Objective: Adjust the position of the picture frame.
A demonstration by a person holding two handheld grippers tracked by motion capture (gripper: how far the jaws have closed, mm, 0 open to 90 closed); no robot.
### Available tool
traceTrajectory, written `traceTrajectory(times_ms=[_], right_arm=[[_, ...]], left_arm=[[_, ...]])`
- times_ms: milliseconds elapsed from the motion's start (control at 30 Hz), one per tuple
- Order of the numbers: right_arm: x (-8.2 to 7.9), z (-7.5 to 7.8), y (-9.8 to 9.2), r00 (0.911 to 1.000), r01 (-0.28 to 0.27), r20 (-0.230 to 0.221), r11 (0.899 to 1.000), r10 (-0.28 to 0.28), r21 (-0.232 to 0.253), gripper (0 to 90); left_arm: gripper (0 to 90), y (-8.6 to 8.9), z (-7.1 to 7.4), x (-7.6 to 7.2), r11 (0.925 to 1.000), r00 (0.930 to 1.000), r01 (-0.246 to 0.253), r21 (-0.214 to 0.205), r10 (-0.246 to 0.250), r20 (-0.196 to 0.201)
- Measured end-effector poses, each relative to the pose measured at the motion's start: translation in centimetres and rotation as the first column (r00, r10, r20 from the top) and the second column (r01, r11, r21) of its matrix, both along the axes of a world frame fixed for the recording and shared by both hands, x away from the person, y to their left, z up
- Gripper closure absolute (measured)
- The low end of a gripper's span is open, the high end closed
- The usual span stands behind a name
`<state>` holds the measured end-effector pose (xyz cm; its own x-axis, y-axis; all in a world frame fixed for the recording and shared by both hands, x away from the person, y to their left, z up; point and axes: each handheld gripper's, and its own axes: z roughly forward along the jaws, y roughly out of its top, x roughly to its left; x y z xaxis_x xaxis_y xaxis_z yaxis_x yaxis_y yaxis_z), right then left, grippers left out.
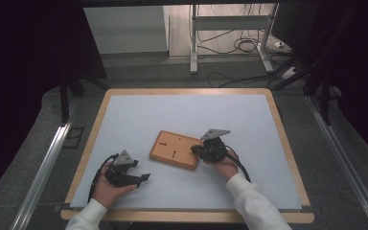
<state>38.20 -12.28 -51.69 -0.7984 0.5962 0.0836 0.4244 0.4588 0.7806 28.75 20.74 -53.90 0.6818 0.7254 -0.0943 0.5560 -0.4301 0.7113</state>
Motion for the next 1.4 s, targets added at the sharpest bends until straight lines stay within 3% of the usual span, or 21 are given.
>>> traceTrajectory(times_ms=[333,433,633,767,900,967,1033,1067,1200,1400], right_arm=[[-0.3,0.0,0.2,0.9999,-0.014,-0.001,1.0,0.014,0.001,83.5],[-0.3,0.0,0.2,0.9998,-0.019,0.004,1.0,0.019,0.007,77.9],[-0.8,1.9,-1.0,0.9993,0.025,0.024,0.998,-0.027,0.063,49.8],[-1.0,3.4,-0.9,0.9982,0.04,0.04,0.995,-0.043,0.088,44.3],[-0.7,4.5,0.0,0.9988,0.033,0.034,0.997,-0.036,0.073,50.1],[0.1,5.1,1.6,0.9996,0.008,0.027,1.0,-0.008,0.026,63.1],[0.5,5.2,2.2,0.9998,-0.004,0.02,1.0,0.004,0.005,67.0],[1.2,5.3,3.5,0.9998,-0.02,0.005,1.0,0.02,-0.02,74.4],[2.7,5.1,5.9,0.9987,-0.05,-0.011,0.997,0.05,-0.066,86.5],[4.9,3.9,8.5,0.9979,-0.056,-0.041,0.99,0.051,-0.131,89.6]], left_arm=[[25.2,0.0,0.0,0.0,1.0,1.0,0.002,0.0,-0.002,0.002],[25.2,0.0,0.1,0.0,1.0,1.0,0.001,0.0,-0.001,0.002],[25.2,0.1,0.1,-0.1,1.0,1.0,0.002,-0.003,-0.002,0.004],[25.2,0.0,0.1,-0.1,1.0,1.0,0.004,-0.001,-0.004,0.006],[25.2,0.0,0.1,-0.1,0.9999,0.9999,0.01,0.005,-0.01,0.006],[25.2,0.0,0.1,-0.1,0.9999,0.9999,0.011,0.006,-0.011,0.009],[25.2,0.0,0.1,-0.1,0.9999,0.9999,0.012,0.005,-0.012,0.009],[25.2,0.1,0.2,-0.1,0.9999,0.9999,0.011,0.001,-0.011,0.007],[25.2,0.1,0.1,-0.1,0.9999,0.9999,0.014,0.001,-0.014,0.005],[25.2,0.1,0.1,-0.1,0.9998,0.9998,0.018,-0.001,-0.018,0.007]])
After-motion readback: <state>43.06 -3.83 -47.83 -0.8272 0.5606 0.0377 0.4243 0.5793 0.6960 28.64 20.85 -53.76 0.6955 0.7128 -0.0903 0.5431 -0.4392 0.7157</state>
